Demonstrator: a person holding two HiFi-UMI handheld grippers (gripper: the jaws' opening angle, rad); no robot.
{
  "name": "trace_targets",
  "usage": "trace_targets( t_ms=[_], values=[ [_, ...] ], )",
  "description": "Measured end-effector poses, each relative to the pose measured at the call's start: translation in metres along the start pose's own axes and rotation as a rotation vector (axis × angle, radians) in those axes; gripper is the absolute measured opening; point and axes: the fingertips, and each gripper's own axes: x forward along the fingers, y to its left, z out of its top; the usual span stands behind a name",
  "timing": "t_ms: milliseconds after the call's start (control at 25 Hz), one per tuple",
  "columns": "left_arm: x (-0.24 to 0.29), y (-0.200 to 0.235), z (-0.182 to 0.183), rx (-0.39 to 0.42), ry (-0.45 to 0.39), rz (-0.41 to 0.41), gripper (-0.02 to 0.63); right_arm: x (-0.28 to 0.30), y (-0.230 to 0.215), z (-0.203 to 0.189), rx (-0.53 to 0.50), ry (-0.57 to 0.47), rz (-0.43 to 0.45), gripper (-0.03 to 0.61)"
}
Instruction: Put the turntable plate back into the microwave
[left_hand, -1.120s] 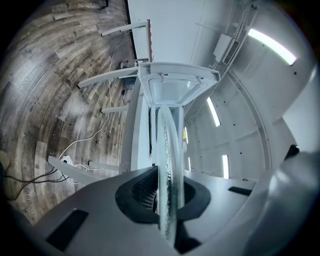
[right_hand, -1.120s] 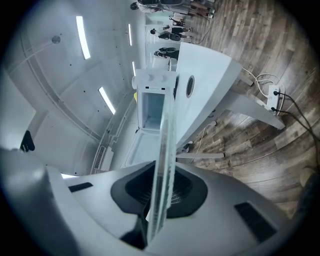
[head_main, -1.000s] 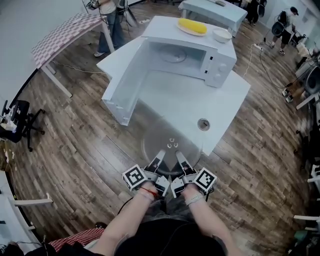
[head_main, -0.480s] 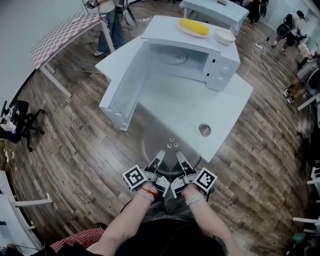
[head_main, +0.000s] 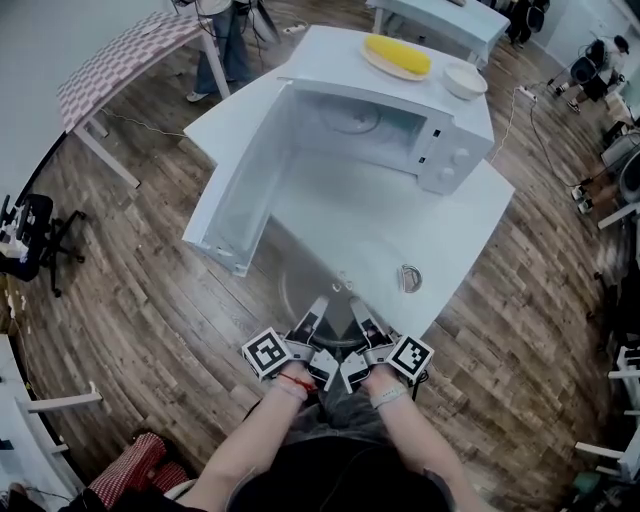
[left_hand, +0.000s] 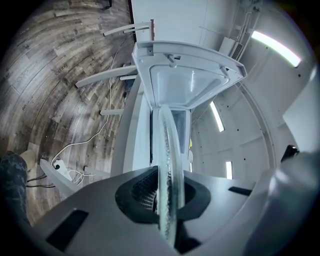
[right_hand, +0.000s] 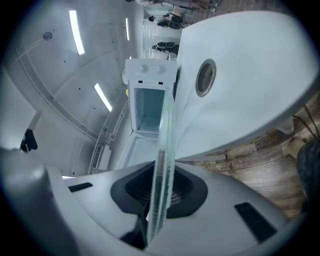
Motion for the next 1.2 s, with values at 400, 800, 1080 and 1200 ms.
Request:
trace_targets(
  t_ms=[400,800,1080,1200],
  values=[
    [0.041,0.005,0.017,-0.011,-0.009,0.006,0.031,0.032,-0.006,0.030,0.005,0.012,-0.016,0.049],
    [0.075,0.015,0.029,-0.013,-0.015,0.032,0.031,0.059,-0.011,0.058,0.004,0.017,-0.021,0.049],
    [0.101,0.009,0.039,-0.018,-0.038,0.008,0.031,0.080,-0.012,0.075,0.005,0.036,-0.019,0.049],
    [0.108,0.008,0.046,-0.012,-0.053,0.009,0.031,0.090,-0.010,0.080,0.005,0.050,-0.010,0.049]
  ],
)
